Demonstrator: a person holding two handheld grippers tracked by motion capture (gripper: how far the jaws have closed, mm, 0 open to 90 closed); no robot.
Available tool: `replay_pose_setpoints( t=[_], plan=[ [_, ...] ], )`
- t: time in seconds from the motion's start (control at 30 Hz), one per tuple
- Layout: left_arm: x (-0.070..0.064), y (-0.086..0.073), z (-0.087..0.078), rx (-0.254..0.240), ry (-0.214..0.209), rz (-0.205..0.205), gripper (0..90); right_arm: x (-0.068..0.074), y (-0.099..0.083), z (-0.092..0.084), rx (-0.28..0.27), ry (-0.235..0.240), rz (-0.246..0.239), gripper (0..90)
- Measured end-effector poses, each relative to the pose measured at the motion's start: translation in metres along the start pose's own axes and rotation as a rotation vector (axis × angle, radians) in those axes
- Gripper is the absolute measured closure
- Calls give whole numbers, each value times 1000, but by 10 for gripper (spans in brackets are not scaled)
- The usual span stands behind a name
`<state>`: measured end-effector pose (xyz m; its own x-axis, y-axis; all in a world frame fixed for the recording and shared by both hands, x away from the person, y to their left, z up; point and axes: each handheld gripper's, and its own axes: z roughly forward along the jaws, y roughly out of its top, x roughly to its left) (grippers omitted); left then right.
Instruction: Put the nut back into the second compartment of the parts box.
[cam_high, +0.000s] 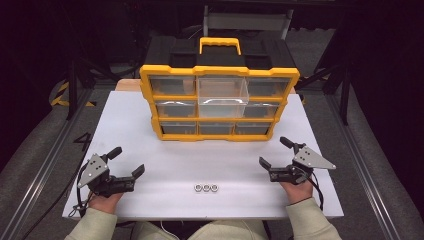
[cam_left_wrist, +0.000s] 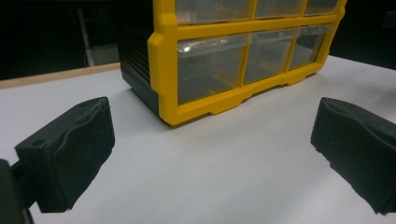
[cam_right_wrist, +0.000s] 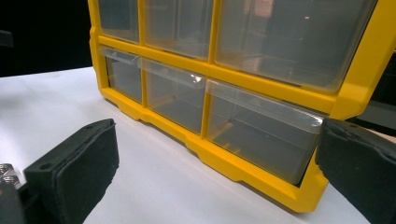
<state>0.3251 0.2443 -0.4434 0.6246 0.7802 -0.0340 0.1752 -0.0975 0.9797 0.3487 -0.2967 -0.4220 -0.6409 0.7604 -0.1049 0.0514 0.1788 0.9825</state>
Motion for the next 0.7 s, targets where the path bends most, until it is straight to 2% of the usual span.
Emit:
replay_pose_setpoints(
  t=[0.27,0.43,0.5,0.7],
  plan=[
    [2,2,-1,1,-3,-4,4,1,2,1,10,10,-9,1],
    [3,2,0,5,-20,-13,2,8,7,6,14,30,-30,1],
    [3,2,-1,3,-14,-17,2,15,13,16,16,67,-27,2],
    [3,1,-1,8,-6,-14,2,26,24,31,10,111,-26,2]
  ],
)
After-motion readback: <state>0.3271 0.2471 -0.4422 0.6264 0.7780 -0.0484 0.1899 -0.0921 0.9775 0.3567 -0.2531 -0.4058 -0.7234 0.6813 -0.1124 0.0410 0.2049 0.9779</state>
